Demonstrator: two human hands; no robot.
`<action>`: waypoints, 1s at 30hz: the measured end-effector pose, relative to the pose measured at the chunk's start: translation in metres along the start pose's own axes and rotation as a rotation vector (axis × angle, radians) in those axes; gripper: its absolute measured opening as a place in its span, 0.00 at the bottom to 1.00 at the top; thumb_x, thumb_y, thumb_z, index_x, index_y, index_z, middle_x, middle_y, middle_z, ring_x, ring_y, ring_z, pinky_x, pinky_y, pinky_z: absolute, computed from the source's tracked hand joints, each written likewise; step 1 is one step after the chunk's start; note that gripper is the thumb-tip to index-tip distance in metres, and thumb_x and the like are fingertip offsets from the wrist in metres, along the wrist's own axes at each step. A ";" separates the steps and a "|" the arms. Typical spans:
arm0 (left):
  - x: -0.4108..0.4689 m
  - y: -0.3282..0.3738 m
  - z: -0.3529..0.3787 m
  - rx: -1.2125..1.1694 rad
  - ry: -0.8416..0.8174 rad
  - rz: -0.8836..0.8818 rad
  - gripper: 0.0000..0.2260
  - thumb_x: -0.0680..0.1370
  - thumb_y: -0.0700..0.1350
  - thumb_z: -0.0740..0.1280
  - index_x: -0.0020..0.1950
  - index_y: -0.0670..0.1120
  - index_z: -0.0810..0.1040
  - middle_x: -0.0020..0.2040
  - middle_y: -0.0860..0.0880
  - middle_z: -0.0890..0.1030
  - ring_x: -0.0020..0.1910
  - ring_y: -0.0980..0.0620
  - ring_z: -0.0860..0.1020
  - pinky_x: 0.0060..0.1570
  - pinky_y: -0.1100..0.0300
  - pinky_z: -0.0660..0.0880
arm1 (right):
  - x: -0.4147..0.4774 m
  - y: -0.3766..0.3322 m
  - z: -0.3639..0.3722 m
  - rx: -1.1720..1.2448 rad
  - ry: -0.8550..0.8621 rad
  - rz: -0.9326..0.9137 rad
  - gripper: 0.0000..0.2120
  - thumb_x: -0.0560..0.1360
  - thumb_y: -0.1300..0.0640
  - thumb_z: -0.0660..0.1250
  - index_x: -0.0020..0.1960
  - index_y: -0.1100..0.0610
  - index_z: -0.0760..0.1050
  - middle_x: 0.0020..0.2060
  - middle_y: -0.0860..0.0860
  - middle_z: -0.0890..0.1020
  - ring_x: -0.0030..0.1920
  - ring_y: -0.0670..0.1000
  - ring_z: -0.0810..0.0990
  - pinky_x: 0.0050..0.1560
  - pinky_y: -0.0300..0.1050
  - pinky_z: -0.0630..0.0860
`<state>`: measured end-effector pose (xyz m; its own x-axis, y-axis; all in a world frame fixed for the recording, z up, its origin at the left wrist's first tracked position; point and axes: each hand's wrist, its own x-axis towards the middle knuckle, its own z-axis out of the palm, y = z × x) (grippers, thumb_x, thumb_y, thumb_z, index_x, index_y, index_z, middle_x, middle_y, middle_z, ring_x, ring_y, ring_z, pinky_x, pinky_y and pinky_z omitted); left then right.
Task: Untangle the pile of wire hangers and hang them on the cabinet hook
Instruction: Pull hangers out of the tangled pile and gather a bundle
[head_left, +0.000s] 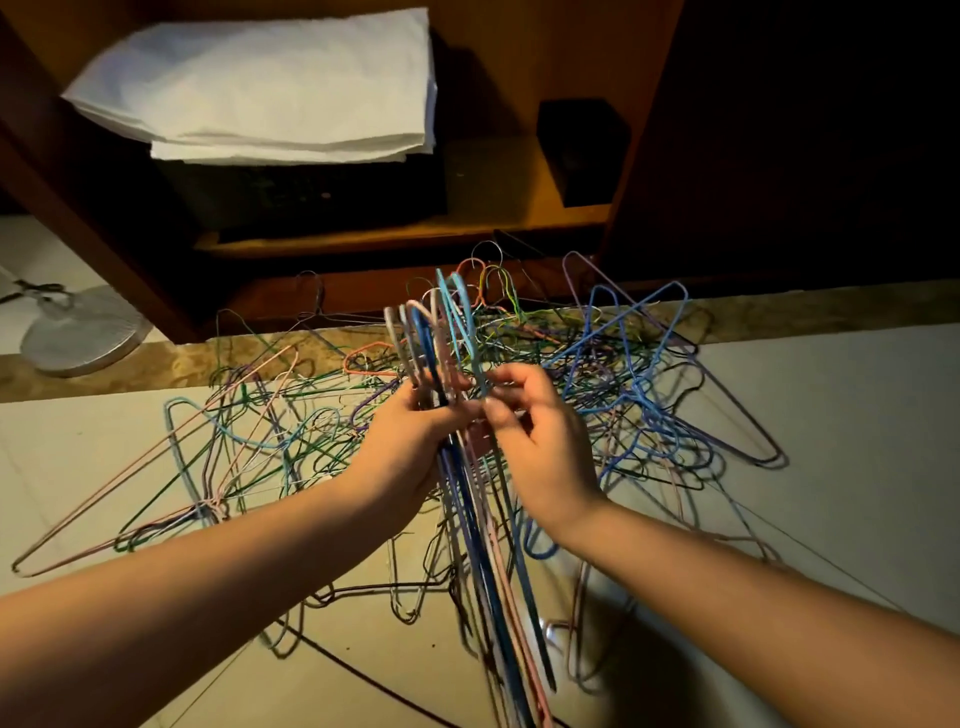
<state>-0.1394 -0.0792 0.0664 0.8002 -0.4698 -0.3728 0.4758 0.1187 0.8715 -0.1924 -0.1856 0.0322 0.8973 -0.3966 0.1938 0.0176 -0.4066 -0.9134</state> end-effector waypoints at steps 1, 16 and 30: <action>0.000 0.000 0.000 -0.003 -0.002 -0.003 0.09 0.75 0.30 0.62 0.52 0.39 0.75 0.46 0.41 0.81 0.43 0.47 0.80 0.41 0.57 0.80 | -0.001 0.002 -0.001 -0.006 0.006 -0.001 0.09 0.77 0.61 0.63 0.56 0.55 0.73 0.42 0.40 0.79 0.40 0.37 0.79 0.40 0.29 0.74; 0.001 -0.006 0.007 0.085 0.034 -0.066 0.08 0.76 0.31 0.60 0.47 0.40 0.76 0.33 0.47 0.79 0.29 0.55 0.79 0.32 0.62 0.80 | -0.014 0.054 -0.024 -0.078 -0.006 -0.077 0.17 0.74 0.49 0.57 0.55 0.55 0.79 0.48 0.45 0.75 0.53 0.48 0.74 0.55 0.39 0.70; 0.030 -0.011 -0.002 0.226 0.087 -0.082 0.08 0.78 0.38 0.60 0.50 0.44 0.78 0.46 0.43 0.78 0.40 0.53 0.79 0.40 0.57 0.81 | 0.022 0.224 -0.121 -1.130 -0.197 0.431 0.15 0.76 0.53 0.62 0.62 0.48 0.73 0.61 0.51 0.72 0.62 0.56 0.67 0.59 0.49 0.69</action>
<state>-0.1202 -0.0925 0.0447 0.7949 -0.3920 -0.4630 0.4547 -0.1204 0.8825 -0.2219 -0.3849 -0.1245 0.7884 -0.5836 -0.1948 -0.6016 -0.7975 -0.0458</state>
